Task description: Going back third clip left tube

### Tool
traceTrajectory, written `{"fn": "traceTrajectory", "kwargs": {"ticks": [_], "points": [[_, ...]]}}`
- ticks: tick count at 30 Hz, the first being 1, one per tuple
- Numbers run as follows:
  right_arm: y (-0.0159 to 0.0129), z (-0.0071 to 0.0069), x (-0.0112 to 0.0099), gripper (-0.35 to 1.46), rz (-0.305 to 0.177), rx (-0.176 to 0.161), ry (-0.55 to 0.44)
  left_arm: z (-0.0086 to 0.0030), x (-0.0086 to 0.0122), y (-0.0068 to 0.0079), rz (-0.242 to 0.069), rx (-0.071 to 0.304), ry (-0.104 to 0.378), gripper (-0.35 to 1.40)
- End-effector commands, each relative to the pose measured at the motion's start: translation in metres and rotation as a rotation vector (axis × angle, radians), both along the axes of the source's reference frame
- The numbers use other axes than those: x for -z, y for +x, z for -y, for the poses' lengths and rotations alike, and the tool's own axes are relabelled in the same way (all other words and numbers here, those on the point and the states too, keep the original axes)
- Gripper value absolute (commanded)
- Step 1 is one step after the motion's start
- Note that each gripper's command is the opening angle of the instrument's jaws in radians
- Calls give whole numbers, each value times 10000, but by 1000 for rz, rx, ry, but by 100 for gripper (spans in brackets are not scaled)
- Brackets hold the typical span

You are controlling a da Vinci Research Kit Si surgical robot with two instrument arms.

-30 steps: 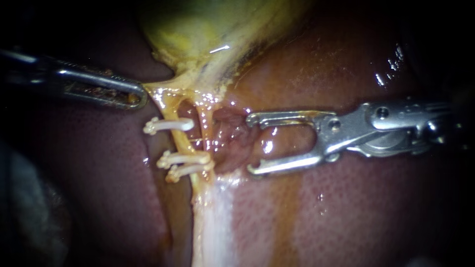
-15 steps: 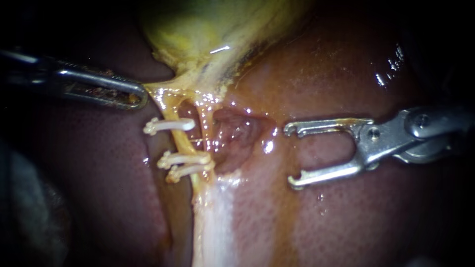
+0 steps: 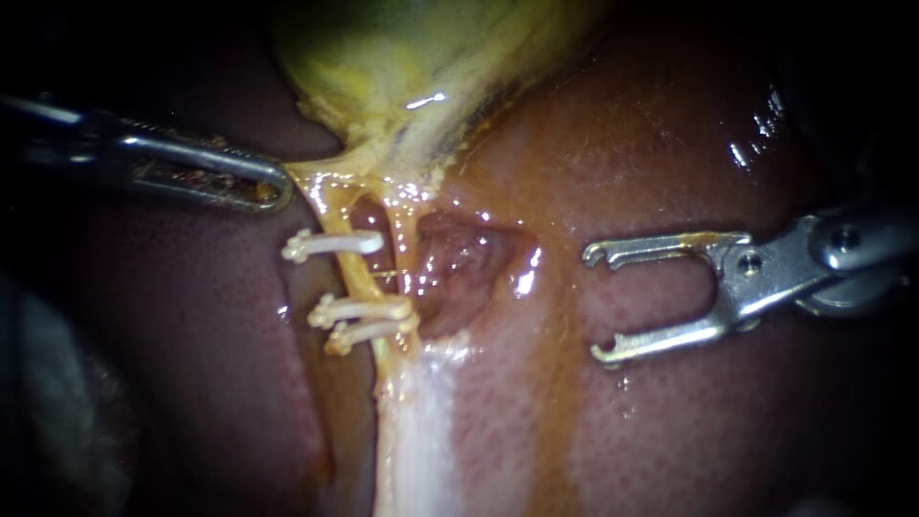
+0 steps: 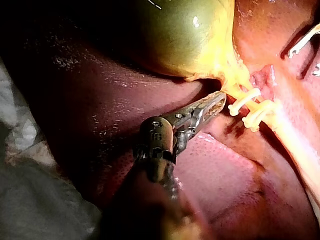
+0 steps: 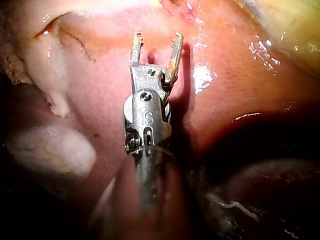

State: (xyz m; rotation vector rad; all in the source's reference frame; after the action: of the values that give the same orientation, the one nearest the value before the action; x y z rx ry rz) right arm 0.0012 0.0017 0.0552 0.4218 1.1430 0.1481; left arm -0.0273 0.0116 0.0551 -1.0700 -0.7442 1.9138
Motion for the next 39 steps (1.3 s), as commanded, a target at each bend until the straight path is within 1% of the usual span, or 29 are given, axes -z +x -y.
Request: {"fn": "traceTrajectory", "kwargs": {"ticks": [1, 5, 9, 17, 23, 32, 39], "points": [[-1, -1, 0, 49, 2, -4, -5, 0, -1, -1, -1, 2, -1, -35], [-6, -5, 2, 49, 8, -13, 0, 0, -3, -4, -2, 3, -2, -35], [-9, -5, 3, 50, 6, -10, -5, 1, -6, -9, -5, 8, -5, -35], [-9, -5, 3, 50, 6, -10, -5, 7, -16, -27, 1, 0, -2, -35], [-10, -5, 3, 50, 5, -9, -5, 10, -23, -37, 4, -5, -1, -35], [-10, -5, 3, 50, 5, -9, -5, 13, -29, -44, 9, -6, -2, -35], [-10, -5, 3, 50, 5, -9, -5, 14, -30, -46, 10, -8, -1, -35]]}}
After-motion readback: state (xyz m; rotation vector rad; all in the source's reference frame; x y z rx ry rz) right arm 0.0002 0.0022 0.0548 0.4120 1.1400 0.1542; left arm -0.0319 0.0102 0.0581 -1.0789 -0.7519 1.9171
